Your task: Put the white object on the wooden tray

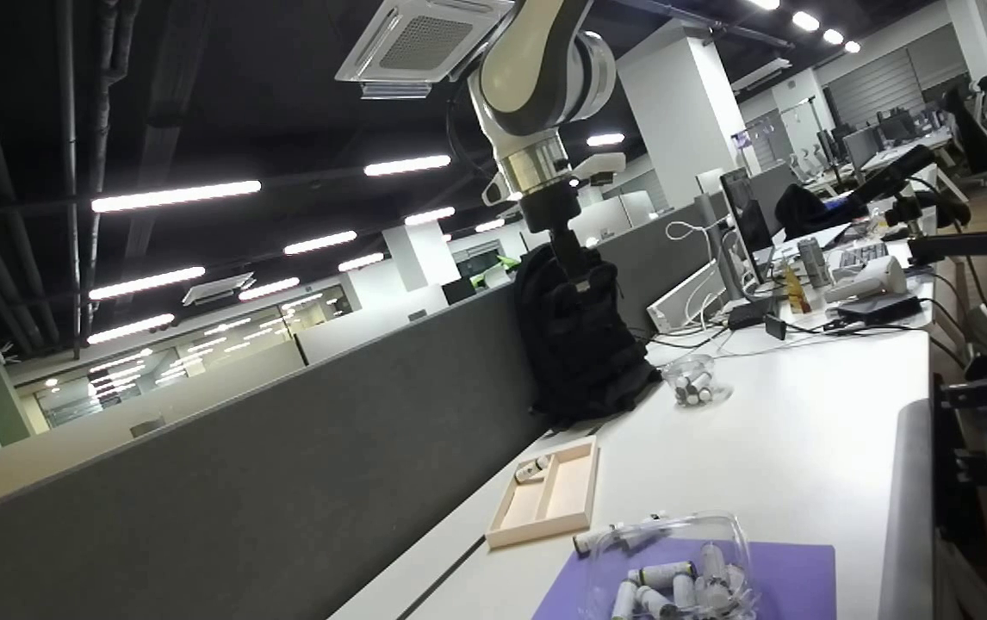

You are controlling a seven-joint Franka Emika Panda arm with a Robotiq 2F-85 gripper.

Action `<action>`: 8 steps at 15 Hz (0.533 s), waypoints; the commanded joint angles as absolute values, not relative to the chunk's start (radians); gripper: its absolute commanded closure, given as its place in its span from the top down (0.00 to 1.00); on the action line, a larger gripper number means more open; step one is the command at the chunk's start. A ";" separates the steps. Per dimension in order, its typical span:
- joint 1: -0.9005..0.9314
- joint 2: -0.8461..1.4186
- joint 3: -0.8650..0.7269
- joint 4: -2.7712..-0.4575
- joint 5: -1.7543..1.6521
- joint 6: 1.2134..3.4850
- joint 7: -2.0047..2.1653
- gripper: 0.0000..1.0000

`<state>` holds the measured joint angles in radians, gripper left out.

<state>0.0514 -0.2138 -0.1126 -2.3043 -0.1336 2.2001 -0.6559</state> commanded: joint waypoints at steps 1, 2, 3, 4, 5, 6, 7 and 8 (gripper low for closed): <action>0.053 -0.166 -0.094 -2.335 -0.145 2.369 -0.740 1.00; 0.062 -0.141 -0.098 -2.337 -0.107 2.399 -0.798 1.00; 0.069 -0.107 -0.103 -2.334 -0.057 2.422 -0.866 1.00; 0.073 -0.077 -0.105 -2.331 -0.002 2.435 -0.939 1.00; 0.073 -0.038 -0.105 -2.319 0.073 2.431 -1.035 1.00; 0.068 -0.003 -0.098 -2.306 0.145 2.417 -1.120 1.00; 0.055 0.030 -0.090 -2.291 0.210 2.392 -1.207 1.00; 0.038 0.069 -0.084 -2.276 0.268 2.362 -1.287 1.00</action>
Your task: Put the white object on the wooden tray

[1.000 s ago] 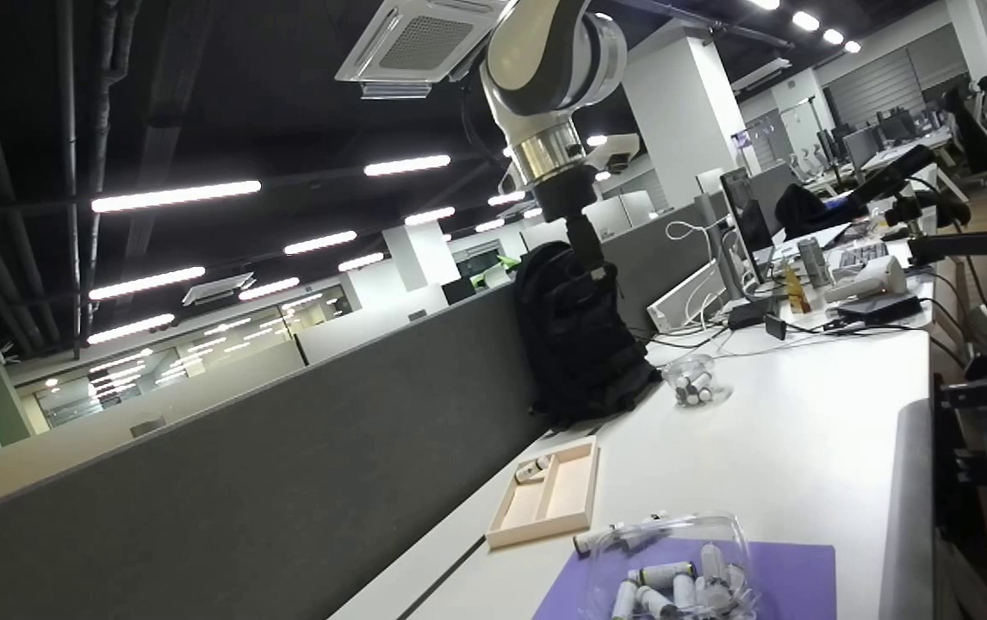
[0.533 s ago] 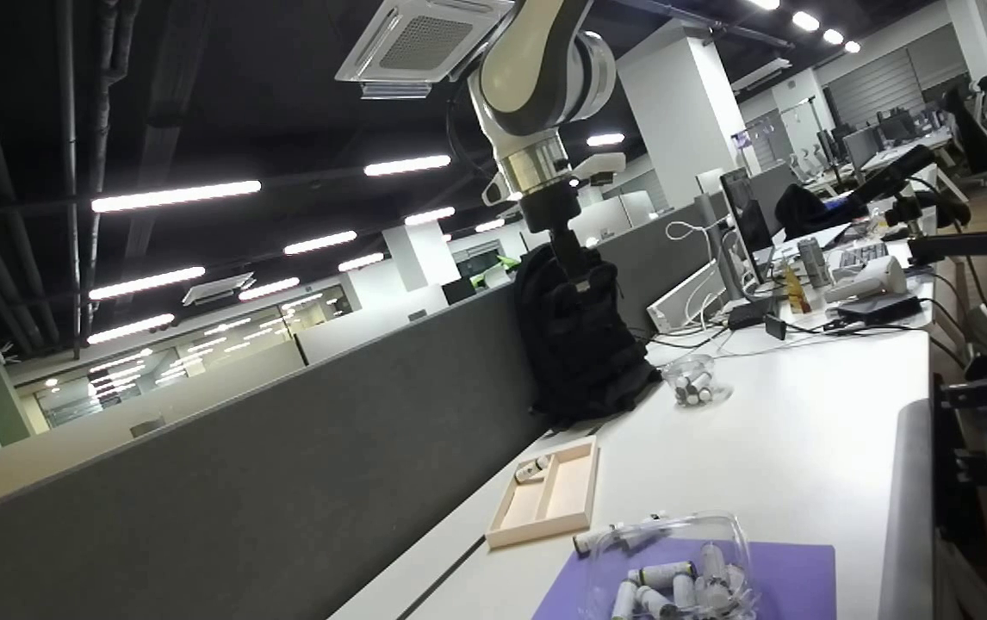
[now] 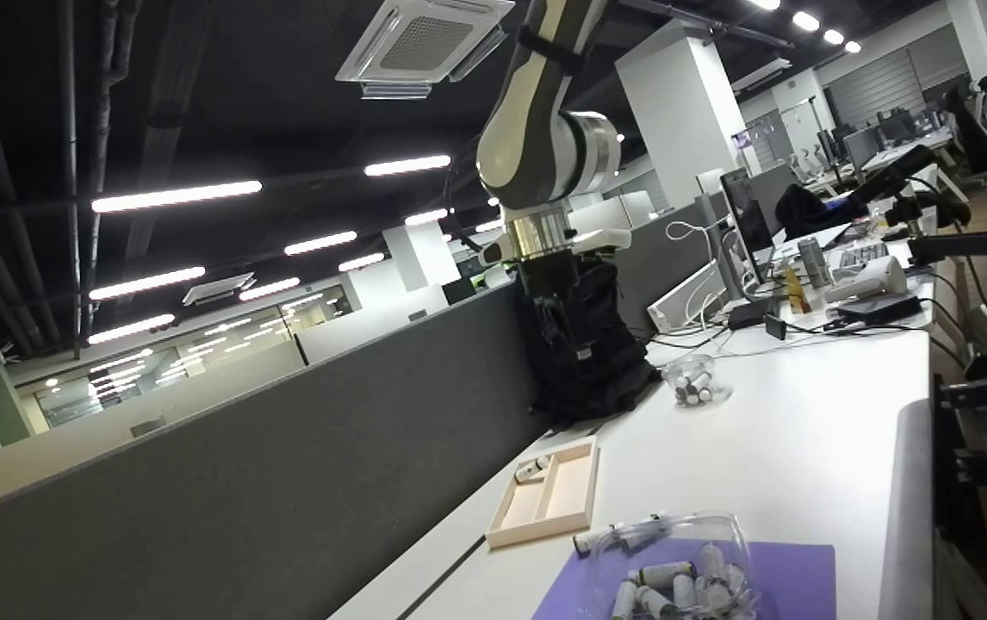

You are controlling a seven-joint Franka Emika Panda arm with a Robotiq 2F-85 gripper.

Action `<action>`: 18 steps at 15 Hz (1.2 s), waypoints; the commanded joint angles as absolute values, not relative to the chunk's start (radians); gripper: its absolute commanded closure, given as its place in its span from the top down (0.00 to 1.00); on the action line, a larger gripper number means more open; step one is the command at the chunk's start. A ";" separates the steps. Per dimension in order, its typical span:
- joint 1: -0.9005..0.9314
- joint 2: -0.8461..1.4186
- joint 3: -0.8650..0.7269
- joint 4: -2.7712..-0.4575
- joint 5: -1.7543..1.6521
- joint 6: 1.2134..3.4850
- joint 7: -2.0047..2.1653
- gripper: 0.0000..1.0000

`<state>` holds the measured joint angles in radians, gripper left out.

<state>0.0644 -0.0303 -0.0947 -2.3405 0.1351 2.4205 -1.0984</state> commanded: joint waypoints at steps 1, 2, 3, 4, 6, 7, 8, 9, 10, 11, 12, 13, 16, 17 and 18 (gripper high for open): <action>0.022 0.108 -0.075 -2.261 0.299 2.332 -1.339 1.00; 0.006 0.143 -0.066 -2.245 0.318 2.301 -1.380 1.00; -0.008 0.177 -0.058 -2.230 0.305 2.281 -1.383 1.00; -0.020 0.207 -0.052 -2.214 0.288 2.265 -1.379 1.00; -0.036 0.261 -0.041 -2.190 0.241 2.255 -1.341 1.00; -0.040 0.285 -0.038 -2.181 0.211 2.257 -1.321 1.00; -0.040 0.306 -0.037 -2.173 0.176 2.260 -1.300 1.00; -0.037 0.324 -0.038 -2.170 0.135 2.268 -1.274 1.00; -0.033 0.340 -0.039 -2.165 0.097 2.275 -1.249 1.00; -0.026 0.350 -0.040 -2.167 0.059 2.295 -1.209 1.00; -0.023 0.356 -0.040 -2.166 0.030 2.308 -1.167 1.00; -0.060 0.339 -0.011 -2.192 0.068 2.304 -1.243 1.00; -0.057 0.355 -0.008 -2.185 0.038 2.315 -1.203 1.00; -0.057 0.355 -0.008 -2.184 0.038 2.315 -1.202 1.00; -0.041 0.353 -0.018 -2.196 0.007 2.355 -1.156 1.00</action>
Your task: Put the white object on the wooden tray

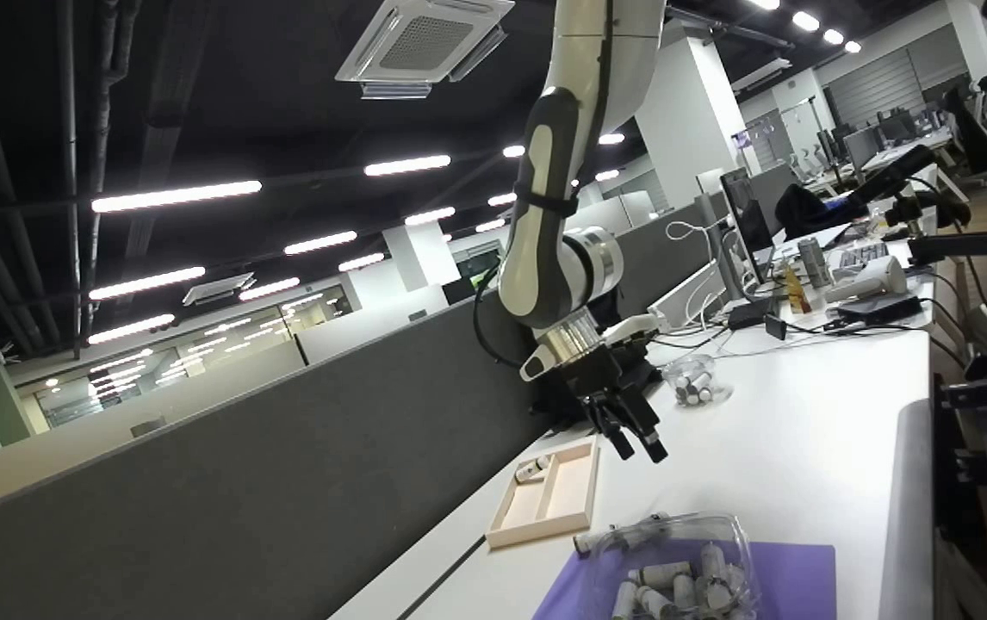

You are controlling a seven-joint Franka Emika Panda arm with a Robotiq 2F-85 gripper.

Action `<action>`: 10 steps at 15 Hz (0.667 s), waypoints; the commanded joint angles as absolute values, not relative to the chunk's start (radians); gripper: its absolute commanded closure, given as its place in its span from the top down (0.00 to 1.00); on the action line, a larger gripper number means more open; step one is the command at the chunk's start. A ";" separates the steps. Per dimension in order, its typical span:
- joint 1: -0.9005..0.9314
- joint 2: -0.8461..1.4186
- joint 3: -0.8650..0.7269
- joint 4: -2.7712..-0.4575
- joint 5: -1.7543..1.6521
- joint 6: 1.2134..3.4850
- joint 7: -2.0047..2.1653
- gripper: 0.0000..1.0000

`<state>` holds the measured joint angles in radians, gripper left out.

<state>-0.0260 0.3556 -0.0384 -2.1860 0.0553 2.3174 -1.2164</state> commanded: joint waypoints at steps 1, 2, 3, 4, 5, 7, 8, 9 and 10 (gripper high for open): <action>-0.037 0.359 -0.017 -2.202 -0.005 2.386 -1.134 1.00; -0.035 0.371 -0.017 -2.203 -0.014 2.420 -1.108 1.00; -0.041 0.384 -0.011 -2.203 -0.007 2.452 -1.093 1.00; -0.040 0.395 -0.010 -2.206 -0.015 2.485 -1.073 1.00; -0.038 0.407 -0.011 -2.210 -0.027 2.528 -1.056 1.00; -0.036 0.433 -0.010 -2.217 -0.055 2.596 -1.030 1.00; -0.033 0.448 -0.013 -2.218 -0.074 2.624 -1.012 1.00; -0.033 0.463 -0.014 -2.219 -0.091 2.647 -0.998 1.00; -0.033 0.477 -0.014 -2.221 -0.107 2.666 -0.984 1.00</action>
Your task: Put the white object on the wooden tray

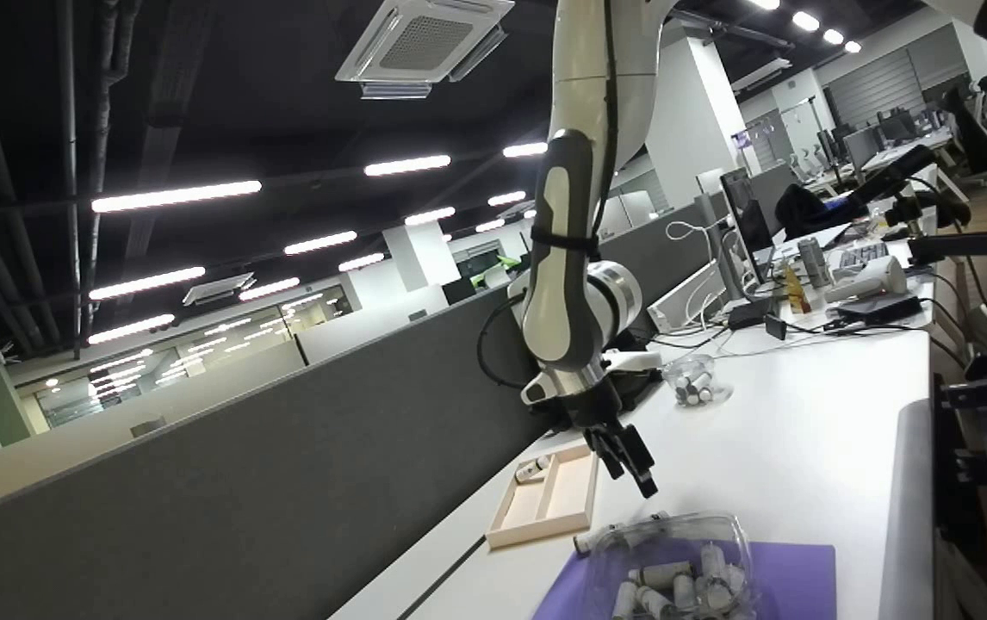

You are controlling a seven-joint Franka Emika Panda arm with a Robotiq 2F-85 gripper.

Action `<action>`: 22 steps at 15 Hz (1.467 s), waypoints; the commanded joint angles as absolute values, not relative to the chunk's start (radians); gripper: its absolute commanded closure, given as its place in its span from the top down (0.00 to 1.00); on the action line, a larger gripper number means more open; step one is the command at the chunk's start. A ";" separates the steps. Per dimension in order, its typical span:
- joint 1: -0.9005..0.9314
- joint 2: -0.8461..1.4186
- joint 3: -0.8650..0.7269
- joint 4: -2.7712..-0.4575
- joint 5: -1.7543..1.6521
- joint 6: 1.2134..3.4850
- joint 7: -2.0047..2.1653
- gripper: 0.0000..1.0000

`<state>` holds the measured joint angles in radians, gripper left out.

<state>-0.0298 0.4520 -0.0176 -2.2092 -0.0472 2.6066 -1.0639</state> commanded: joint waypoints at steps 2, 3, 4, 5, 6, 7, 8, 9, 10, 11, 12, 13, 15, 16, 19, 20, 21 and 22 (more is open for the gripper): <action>-0.033 0.505 -0.012 -2.223 -0.135 2.687 -0.962 1.00; -0.032 0.516 -0.011 -2.224 -0.148 2.697 -0.954 1.00; -0.033 0.526 -0.008 -2.224 -0.158 2.704 -0.948 1.00; -0.034 0.534 -0.005 -2.225 -0.167 2.713 -0.941 1.00; -0.035 0.540 -0.002 -2.225 -0.174 2.723 -0.936 1.00; -0.038 0.545 0.002 -2.225 -0.180 2.732 -0.933 0.75; -0.039 0.549 0.005 -2.225 -0.183 2.739 -0.929 0.74; -0.040 0.551 0.008 -2.225 -0.185 2.744 -0.927 0.68; -0.042 0.554 0.012 -2.224 -0.187 2.746 -0.928 0.60; -0.043 0.557 0.016 -2.223 -0.189 2.748 -0.928 0.53; -0.047 0.559 0.022 -2.223 -0.187 2.746 -0.931 0.45; -0.050 0.560 0.027 -2.223 -0.185 2.743 -0.935 0.39; -0.059 0.558 0.042 -2.226 -0.178 2.739 -0.946 0.25; -0.065 0.556 0.050 -2.227 -0.174 2.737 -0.951 0.19; -0.097 0.527 0.088 -2.253 -0.150 2.736 -0.971 0.05; -0.111 0.512 0.103 -2.265 -0.141 2.741 -0.976 0.07; -0.125 0.489 0.119 -2.284 -0.131 2.749 -0.980 0.07; -0.139 0.468 0.136 -2.298 -0.120 2.752 -0.983 0.07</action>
<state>-0.0907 0.5515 0.0845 -2.2306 -0.1476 2.7364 -0.9788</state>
